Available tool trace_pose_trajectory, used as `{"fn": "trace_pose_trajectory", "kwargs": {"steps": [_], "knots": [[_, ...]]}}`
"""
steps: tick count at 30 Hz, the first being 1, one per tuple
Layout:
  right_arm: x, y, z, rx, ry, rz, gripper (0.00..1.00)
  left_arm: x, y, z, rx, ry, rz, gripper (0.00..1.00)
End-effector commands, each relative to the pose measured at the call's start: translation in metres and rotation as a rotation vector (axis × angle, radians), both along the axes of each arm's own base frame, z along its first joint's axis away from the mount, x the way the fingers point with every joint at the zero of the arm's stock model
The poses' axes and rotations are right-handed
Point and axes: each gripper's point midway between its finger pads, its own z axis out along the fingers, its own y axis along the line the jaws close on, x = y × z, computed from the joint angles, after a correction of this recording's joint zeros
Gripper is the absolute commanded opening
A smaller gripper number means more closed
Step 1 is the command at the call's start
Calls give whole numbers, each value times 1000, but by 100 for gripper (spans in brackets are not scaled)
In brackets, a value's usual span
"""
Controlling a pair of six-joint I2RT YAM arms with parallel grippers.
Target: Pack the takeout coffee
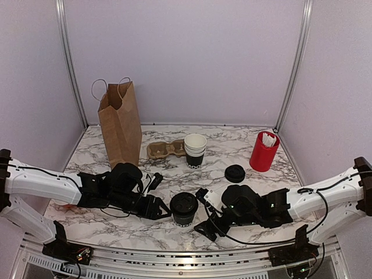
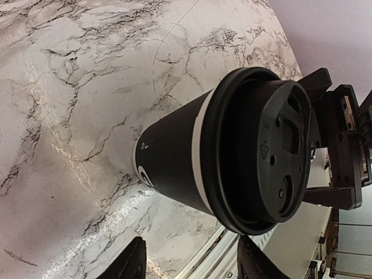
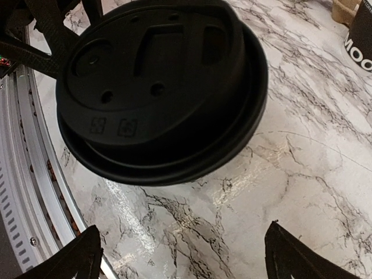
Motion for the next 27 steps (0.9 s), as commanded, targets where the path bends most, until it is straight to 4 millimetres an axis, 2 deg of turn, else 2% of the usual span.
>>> {"fn": "trace_pose_trajectory", "kwargs": {"steps": [1, 10, 12, 27], "knots": [[4, 10, 3, 17, -28, -4, 94, 5, -8, 5, 3, -30, -10, 52], [6, 13, 0, 3, -32, -9, 93, 9, -5, -5, 41, -42, -2, 51], [7, 13, 1, 4, -34, -12, 93, 15, -10, 4, 29, -63, 2, 51], [10, 14, 1, -6, -38, -25, 93, 25, -10, 4, 52, -86, 5, 51]]}}
